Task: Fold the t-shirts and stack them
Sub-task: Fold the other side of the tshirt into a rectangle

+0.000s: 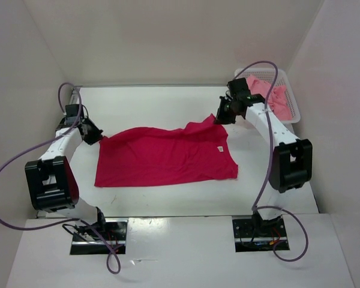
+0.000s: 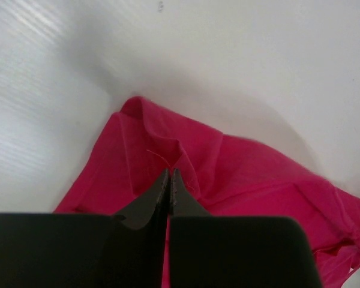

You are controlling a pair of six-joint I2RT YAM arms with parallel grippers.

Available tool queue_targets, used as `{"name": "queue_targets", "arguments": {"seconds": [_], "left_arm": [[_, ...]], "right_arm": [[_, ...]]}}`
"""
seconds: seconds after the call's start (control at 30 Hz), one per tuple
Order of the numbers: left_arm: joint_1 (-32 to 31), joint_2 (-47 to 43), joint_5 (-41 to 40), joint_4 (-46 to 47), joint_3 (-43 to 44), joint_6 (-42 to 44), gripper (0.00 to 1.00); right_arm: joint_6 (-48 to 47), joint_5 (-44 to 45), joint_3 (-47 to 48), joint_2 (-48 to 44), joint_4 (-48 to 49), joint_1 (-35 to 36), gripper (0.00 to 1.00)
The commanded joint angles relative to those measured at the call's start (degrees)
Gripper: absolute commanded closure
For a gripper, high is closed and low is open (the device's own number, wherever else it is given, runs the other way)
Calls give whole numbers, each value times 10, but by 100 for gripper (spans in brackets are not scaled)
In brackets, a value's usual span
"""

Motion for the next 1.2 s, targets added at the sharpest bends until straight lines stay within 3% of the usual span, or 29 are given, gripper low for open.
{"name": "queue_targets", "arguments": {"seconds": [0.0, 0.1, 0.4, 0.73, 0.83, 0.87, 0.9, 0.97, 1.07, 1.1, 1.13, 1.17], "left_arm": [[25, -41, -15, -23, -21, 20, 100], [25, -92, -41, -23, -34, 26, 100], [30, -123, -63, -43, -60, 38, 100], [30, -82, -48, -70, -86, 54, 99], [44, -90, -24, -81, -92, 54, 89], [50, -102, -19, -81, -92, 48, 82], [50, -109, -19, -81, -99, 48, 76], [64, -129, -19, -81, -99, 29, 60], [64, -148, -12, -88, -77, 14, 60], [64, -155, 7, -73, -71, 9, 64], [58, -155, 19, -60, -71, 9, 68], [49, -155, 31, -44, -71, -1, 72]], "right_arm": [[-4, 30, -53, -96, 29, -1, 100], [-4, 36, -97, -147, 13, -1, 100], [10, 59, -226, -223, -53, -14, 100], [43, 64, -291, -229, -107, -14, 100], [43, 70, -291, -235, -120, -14, 94], [48, 70, -291, -235, -120, -14, 89], [48, 70, -291, -235, -120, -14, 77], [48, 70, -284, -241, -120, -14, 69], [43, 54, -271, -241, -115, -14, 69], [43, 46, -266, -236, -108, -14, 73], [38, 37, -265, -236, -80, -6, 86], [37, 23, -265, -230, -61, -1, 91]]}}
